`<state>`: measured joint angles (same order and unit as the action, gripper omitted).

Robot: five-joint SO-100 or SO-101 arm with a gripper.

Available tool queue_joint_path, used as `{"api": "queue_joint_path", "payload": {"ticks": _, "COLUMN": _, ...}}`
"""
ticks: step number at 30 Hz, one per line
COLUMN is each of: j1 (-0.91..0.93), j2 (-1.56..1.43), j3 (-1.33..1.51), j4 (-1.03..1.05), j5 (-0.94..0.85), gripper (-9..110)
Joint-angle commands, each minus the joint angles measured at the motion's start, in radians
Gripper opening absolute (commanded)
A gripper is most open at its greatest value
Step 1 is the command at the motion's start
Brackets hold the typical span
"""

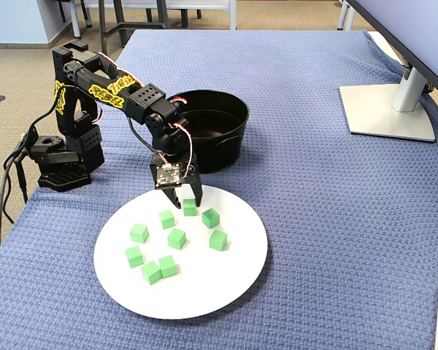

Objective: Pick up the green cubes from the white plate and place them in the black recipient

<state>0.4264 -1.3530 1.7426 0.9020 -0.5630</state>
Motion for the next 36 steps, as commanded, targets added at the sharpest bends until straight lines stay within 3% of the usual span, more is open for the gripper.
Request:
{"api": "queue_joint_path", "payload": {"ticks": 1, "j1": 0.014, "j2": -0.003, "j3": -0.060, "j4": -0.025, "j5": 0.012, "gripper": 0}}
{"api": "queue_joint_path", "payload": {"ticks": 7, "j1": 0.026, "j2": -0.015, "j3": -0.049, "j4": -0.040, "j5": 0.018, "gripper": 0}}
{"api": "queue_joint_path", "payload": {"ticks": 12, "j1": 0.040, "j2": -0.204, "j3": 0.029, "j4": -0.005, "j5": 0.037, "gripper": 0}}
{"api": "queue_joint_path", "payload": {"ticks": 20, "j1": 0.015, "j2": -0.640, "j3": 0.005, "j4": 0.293, "j5": 0.267, "gripper": 0}}
{"api": "queue_joint_path", "payload": {"ticks": 27, "j1": -0.290, "j2": -0.867, "j3": -0.170, "j4": 0.518, "j5": 0.456, "gripper": 0}}
{"api": "queue_joint_path", "payload": {"ticks": 36, "j1": -0.629, "j2": -0.626, "j3": -0.101, "j4": 0.324, "j5": 0.604, "gripper": 0}}
